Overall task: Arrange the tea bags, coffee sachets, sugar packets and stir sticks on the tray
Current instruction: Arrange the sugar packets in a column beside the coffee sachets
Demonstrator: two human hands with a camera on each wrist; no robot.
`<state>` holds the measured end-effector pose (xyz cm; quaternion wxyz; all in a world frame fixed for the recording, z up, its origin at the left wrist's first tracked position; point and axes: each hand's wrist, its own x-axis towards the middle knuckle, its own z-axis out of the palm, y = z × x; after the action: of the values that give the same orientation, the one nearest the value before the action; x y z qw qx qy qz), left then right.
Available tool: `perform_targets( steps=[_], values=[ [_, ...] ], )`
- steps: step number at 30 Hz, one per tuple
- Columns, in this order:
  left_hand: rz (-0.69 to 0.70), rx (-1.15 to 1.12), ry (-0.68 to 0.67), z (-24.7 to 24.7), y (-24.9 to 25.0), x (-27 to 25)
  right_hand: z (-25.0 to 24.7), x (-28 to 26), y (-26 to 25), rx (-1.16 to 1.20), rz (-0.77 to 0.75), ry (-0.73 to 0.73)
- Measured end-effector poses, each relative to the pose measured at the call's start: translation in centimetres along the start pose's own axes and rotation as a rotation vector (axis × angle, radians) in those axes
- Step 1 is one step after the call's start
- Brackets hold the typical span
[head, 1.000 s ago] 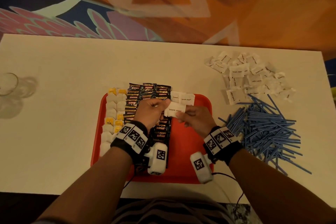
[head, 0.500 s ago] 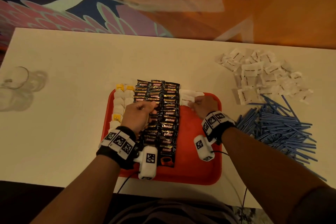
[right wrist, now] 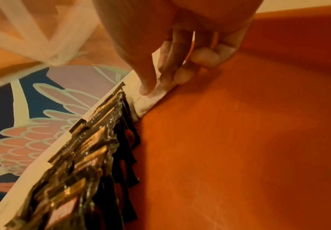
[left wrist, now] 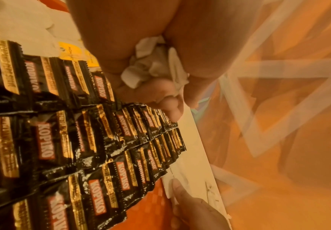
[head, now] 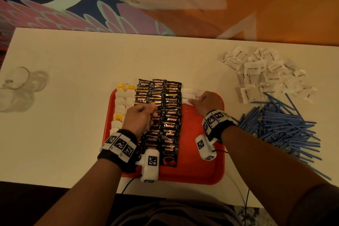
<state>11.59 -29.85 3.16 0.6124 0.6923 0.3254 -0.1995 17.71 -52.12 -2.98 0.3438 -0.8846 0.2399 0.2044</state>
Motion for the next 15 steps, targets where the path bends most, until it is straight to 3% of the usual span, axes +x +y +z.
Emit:
perform_targets(
  steps=[5,11,15],
  values=[
    [-0.059,-0.163,-0.070,1.2,1.3,-0.1,-1.8,-1.1,-0.5,0.043,-0.078,-0.012],
    [-0.049,-0.246,-0.167,3.2,2.9,-0.8,-3.3,-5.2,-2.7,0.199,-0.375,-0.311],
    [-0.015,-0.233,-0.251,4.1,3.8,-2.1,-3.6,-7.6,-3.8,0.323,-0.420,-0.433]
  ],
)
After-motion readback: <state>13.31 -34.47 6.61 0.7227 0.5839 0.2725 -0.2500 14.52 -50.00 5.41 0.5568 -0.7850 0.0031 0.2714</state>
